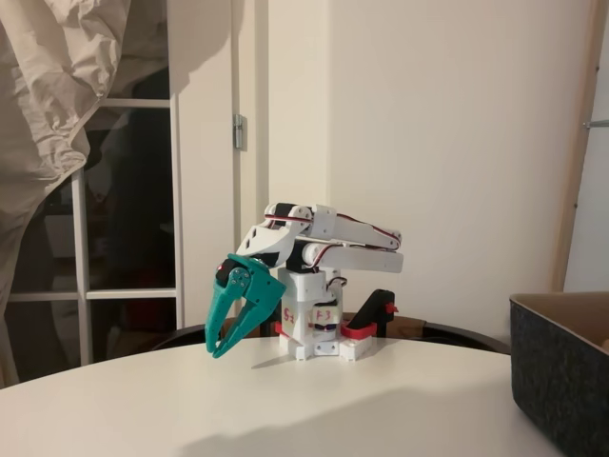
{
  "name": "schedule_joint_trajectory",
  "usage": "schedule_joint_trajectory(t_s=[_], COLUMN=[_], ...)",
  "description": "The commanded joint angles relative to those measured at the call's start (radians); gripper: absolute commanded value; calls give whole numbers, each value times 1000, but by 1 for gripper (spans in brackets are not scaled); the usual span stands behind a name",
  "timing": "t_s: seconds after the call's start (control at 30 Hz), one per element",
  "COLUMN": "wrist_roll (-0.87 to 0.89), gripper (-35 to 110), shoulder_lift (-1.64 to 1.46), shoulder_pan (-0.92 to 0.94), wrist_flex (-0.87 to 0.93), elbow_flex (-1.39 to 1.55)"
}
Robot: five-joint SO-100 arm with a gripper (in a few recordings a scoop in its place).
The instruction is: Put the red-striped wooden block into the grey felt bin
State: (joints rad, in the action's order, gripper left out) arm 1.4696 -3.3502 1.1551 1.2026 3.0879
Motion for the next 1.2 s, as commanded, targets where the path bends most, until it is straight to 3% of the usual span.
schedule_joint_trajectory(t_s=[0.0,1.17], wrist_roll=[14,14], gripper=[0,0], shoulder_lift=[-31,-31], shoulder_pan=[-2,-2], wrist_flex=[-2,-2], elbow_flex=[18,18])
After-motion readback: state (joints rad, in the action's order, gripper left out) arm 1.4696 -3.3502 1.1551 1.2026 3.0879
